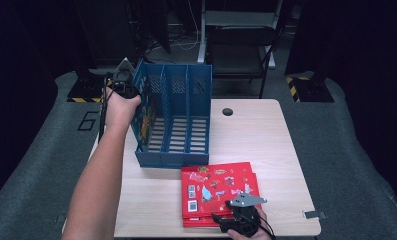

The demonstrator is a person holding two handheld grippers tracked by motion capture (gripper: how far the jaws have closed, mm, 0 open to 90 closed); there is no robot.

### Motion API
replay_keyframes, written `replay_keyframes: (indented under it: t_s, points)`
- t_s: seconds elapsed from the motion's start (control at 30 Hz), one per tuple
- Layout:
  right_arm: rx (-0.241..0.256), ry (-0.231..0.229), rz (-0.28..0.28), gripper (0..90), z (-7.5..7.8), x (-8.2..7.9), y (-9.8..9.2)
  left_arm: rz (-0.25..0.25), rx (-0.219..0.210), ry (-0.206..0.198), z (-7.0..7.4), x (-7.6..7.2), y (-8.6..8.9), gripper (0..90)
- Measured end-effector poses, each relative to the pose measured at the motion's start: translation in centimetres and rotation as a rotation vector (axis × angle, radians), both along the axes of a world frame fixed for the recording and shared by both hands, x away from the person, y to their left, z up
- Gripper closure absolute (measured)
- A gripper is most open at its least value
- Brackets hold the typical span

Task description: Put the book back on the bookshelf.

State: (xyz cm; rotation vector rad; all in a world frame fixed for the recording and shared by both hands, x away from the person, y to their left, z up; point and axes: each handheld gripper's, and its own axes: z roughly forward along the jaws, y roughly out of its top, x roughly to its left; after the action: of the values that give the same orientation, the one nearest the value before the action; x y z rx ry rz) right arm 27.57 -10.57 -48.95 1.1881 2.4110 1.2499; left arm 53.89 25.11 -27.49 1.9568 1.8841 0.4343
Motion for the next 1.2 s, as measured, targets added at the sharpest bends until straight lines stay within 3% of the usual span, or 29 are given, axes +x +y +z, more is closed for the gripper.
replay_keyframes:
  t_s: [0.37, 0.5, 0.8, 1.2]
  points:
    - [0.001, 0.002, 0.001, 32.0, 0.0, 0.0, 0.0, -0.004, -0.019, -0.001, -0.1, -0.2, 0.1, 57.4]
    - [-0.003, 0.000, -0.002, 31.9, 0.0, 0.0, 0.0, -0.006, -0.045, 0.009, 0.0, -0.4, 0.2, 53.0]
    - [-0.006, -0.011, 0.001, 31.9, 0.0, 0.1, 0.1, -0.020, -0.048, -0.002, 1.0, -1.3, 0.5, 48.8]
    - [0.004, -0.001, 0.003, 31.9, -0.1, 0.1, 0.1, -0.040, -0.031, -0.021, 3.4, -2.6, 0.3, 45.9]
